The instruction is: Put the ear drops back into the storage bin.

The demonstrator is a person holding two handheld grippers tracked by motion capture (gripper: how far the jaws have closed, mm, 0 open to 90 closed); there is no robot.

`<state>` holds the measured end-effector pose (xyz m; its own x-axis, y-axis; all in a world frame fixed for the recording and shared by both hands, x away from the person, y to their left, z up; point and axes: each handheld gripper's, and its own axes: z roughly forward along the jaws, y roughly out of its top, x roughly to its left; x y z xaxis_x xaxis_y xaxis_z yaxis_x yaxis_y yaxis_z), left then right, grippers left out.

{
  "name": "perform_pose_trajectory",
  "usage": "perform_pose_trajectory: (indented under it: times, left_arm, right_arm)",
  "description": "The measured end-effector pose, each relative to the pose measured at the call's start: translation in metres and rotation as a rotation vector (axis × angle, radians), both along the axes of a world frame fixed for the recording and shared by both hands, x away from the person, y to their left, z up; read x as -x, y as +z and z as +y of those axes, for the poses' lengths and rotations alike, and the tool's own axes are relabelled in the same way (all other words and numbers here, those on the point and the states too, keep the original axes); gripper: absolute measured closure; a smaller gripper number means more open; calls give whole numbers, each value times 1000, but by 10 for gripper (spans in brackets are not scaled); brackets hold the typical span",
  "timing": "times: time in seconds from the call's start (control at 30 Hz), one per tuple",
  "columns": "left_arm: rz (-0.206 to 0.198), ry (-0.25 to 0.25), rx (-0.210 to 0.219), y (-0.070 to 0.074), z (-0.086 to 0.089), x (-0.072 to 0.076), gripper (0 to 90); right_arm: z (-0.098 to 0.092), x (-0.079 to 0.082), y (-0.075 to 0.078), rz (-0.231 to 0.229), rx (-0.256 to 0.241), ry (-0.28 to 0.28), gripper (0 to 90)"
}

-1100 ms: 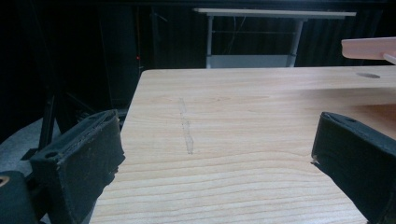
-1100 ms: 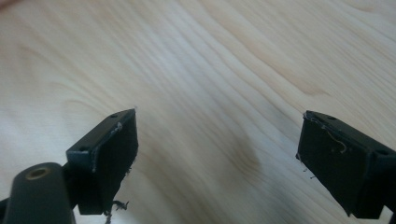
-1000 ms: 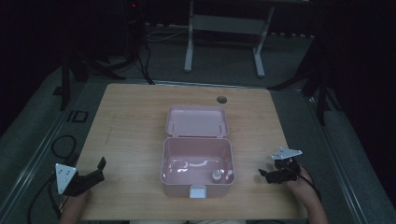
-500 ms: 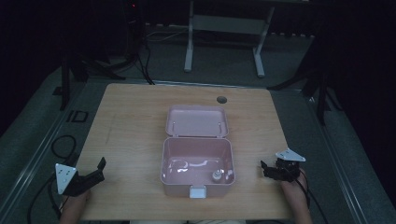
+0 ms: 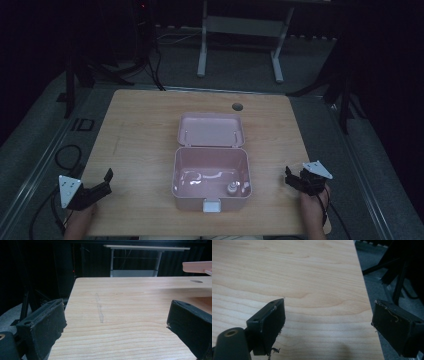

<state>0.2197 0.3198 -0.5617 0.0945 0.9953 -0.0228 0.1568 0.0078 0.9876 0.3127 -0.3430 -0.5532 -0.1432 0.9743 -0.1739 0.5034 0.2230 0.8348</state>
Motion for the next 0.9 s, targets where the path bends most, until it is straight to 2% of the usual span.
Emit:
perform_pose_trajectory:
  times: [0.07, 0.1, 0.2, 0.4, 0.57, 0.9]
  left_arm:
    - [-1, 0, 0, 0, 0, 0, 20]
    - [0, 1, 0, 0, 0, 0, 20]
    - [0, 0, -2, 0, 0, 0, 20]
    - [-1, 2, 0, 0, 0, 0, 20]
    - [-1, 2, 0, 0, 0, 0, 20]
    - [-1, 4, 2, 0, 0, 0, 20]
  right_arm:
    - [0, 0, 0, -5, -1, -3, 113]
    - [0, 1, -1, -29, -7, -7, 113]
    - [-2, 2, 1, -54, -24, -17, 113]
    - [-1, 2, 0, -52, -35, -23, 113]
    - [2, 1, -1, -53, -9, -22, 113]
    - [3, 1, -1, -42, 0, -24, 113]
